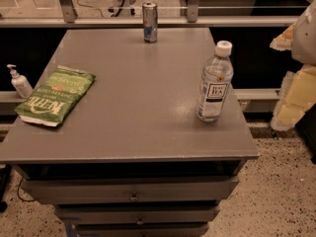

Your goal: Knock blue plastic bottle over

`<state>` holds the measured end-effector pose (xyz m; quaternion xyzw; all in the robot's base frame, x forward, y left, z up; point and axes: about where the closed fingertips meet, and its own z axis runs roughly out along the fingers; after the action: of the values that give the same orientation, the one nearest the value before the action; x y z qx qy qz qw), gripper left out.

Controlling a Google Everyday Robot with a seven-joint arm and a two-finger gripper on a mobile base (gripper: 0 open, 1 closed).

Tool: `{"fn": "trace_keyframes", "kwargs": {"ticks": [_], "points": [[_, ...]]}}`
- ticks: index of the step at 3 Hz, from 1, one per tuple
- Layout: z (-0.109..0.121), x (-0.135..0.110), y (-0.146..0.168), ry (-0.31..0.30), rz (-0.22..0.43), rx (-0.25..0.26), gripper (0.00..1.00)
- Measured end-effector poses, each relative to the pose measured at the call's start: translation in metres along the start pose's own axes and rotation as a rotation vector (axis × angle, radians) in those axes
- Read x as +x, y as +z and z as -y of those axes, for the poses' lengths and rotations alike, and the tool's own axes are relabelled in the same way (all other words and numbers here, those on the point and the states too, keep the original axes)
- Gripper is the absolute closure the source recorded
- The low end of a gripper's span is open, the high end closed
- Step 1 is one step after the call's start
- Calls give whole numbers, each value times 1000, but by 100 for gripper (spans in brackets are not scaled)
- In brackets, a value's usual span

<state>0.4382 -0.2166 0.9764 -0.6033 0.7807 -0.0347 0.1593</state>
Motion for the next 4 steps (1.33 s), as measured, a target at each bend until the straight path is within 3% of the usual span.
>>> {"fn": "trace_keyframes", "kwargs": {"ticks": [2,3,4], "points": [[2,-2,1,6,36,2,0],[4,-6,14,25,144,-5,0],[12,-14,39,52,306,-23,0]]}}
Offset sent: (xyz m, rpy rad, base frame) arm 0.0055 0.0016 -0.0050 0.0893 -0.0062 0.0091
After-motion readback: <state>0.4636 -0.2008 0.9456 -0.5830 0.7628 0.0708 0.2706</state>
